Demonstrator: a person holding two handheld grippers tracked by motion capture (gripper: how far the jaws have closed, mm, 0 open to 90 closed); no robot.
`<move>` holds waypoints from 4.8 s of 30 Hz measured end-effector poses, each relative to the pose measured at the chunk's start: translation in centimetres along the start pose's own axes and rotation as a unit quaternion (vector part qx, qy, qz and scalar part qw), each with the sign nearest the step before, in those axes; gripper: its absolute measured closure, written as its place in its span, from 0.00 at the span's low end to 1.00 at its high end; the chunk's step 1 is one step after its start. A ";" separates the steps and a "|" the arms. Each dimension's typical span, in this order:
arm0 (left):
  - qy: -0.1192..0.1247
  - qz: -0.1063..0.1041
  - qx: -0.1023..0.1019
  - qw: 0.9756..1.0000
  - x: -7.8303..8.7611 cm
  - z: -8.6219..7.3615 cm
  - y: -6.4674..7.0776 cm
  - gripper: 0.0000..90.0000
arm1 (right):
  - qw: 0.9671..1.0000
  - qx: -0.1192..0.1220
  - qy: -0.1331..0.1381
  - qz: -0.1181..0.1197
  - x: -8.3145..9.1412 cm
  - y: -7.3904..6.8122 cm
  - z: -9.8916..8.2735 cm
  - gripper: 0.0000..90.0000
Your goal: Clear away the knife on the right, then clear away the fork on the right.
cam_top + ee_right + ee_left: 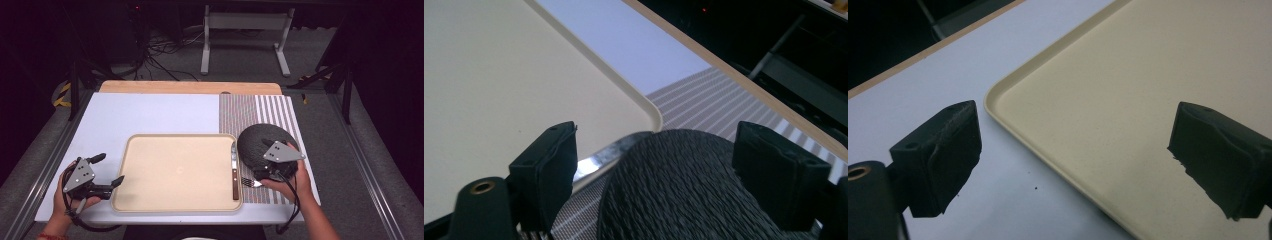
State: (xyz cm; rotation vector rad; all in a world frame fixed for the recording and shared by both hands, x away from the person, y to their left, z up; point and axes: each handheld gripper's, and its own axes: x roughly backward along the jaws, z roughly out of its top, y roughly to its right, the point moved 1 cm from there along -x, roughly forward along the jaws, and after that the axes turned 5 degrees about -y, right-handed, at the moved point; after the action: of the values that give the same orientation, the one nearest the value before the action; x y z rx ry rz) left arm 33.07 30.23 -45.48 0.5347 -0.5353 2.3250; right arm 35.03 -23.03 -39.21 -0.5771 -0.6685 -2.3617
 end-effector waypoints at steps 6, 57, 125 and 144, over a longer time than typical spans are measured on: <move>-0.005 -0.004 0.005 1.000 -0.1 -0.1 0.0 0.08 | 1.000 -0.009 0.001 -0.011 0.6 0.6 -0.7 0.21; -0.017 0.004 -0.005 1.000 -0.3 0.0 0.4 0.08 | 0.989 -0.076 -0.106 0.063 4.8 1.1 -10.7 0.36; -0.021 -0.005 -0.007 1.000 -0.4 0.2 0.9 0.08 | 0.992 -0.007 -0.045 0.120 2.0 -2.6 -4.6 0.88; -0.005 0.011 0.010 1.000 0.2 0.1 0.3 0.04 | 0.991 0.007 -0.049 0.121 -2.8 -5.6 2.3 0.87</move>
State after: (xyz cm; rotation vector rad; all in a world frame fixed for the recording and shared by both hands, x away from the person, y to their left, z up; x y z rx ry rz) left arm 32.80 30.05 -45.36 0.5532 -0.5257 2.3523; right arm 33.90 -16.67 -40.73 -0.7299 -0.6193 -2.1119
